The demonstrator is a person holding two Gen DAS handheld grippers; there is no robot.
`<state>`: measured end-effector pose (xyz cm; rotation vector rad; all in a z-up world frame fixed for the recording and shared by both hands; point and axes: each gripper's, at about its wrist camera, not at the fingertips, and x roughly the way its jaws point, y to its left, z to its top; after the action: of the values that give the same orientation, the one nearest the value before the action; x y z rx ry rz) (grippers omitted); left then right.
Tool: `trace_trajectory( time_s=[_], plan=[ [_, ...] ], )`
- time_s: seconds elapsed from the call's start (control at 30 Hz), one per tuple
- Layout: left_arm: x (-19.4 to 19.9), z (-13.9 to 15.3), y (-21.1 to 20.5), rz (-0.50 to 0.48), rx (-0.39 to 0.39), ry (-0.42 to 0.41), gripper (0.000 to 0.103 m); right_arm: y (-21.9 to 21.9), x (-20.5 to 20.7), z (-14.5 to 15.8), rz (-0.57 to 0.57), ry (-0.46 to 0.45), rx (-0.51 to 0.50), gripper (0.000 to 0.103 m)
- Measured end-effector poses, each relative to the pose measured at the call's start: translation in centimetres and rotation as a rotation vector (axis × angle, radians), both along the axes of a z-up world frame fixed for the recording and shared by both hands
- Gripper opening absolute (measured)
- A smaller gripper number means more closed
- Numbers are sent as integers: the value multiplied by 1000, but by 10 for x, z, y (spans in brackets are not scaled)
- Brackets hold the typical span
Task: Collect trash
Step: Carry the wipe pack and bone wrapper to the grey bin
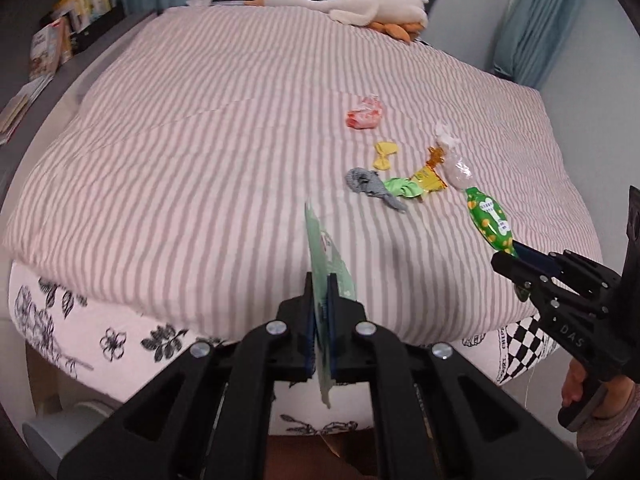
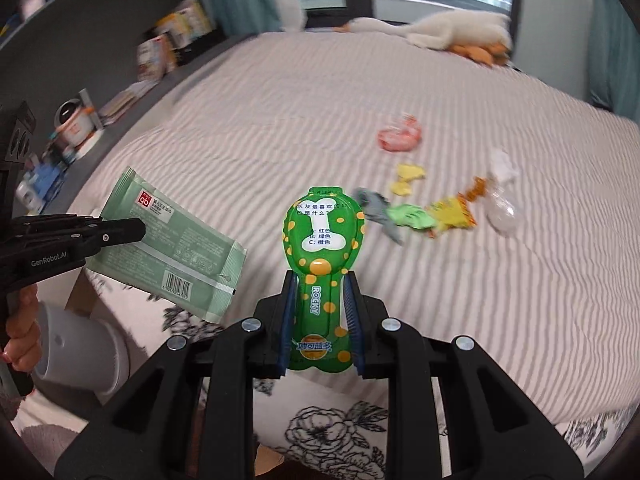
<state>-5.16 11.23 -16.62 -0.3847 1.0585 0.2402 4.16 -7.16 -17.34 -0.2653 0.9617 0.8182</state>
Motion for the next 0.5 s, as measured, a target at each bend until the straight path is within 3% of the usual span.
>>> trace_trajectory(
  time_s=[0.27,0.5],
  plan=[
    [-146,26,51,278,24,-50,5,77,-80,17,245,-29,29,22],
    [-289,47,103,462,65,-92,5,174,-209,29,483,-73,47,22]
  ],
)
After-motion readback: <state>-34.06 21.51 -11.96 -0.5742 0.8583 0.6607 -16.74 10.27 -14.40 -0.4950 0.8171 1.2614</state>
